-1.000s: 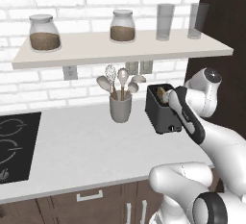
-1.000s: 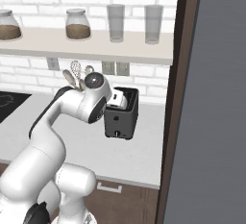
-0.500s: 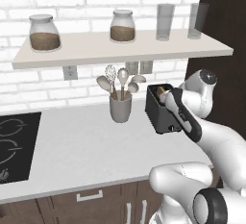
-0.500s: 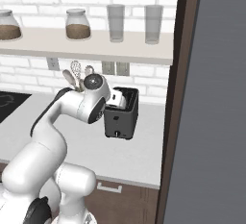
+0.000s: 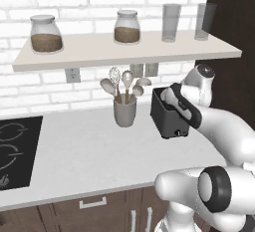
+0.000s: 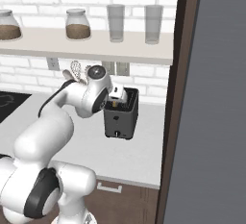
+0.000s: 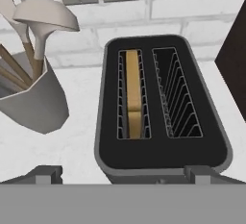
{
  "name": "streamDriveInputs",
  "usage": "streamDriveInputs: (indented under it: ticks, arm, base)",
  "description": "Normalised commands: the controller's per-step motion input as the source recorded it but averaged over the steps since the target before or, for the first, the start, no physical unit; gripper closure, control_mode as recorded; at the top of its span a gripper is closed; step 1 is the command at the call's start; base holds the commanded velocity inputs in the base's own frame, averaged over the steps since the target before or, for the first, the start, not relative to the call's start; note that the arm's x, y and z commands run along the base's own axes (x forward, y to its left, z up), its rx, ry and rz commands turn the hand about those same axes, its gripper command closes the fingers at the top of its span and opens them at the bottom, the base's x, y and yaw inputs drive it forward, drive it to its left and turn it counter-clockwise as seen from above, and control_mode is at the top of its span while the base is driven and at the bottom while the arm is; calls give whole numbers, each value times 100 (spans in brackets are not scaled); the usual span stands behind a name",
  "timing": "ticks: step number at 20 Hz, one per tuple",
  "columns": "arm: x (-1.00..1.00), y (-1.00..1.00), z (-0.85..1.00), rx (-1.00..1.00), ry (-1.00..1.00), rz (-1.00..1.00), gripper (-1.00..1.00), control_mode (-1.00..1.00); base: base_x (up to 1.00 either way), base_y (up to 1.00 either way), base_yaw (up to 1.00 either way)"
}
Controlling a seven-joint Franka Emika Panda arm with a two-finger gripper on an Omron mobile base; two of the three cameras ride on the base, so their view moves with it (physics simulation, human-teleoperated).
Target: Start the toaster. Once the lever pops up, take the bread to the plate on the dining counter.
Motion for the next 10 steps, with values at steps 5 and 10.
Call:
streamDriveInputs:
  ticks: [5,10]
  arm:
    - [20,0,-4,0,0,1,-100,-100]
    - [23,0,-9,0,1,1,-100,-100]
  base:
    - [0,0,0]
    - [0,0,0]
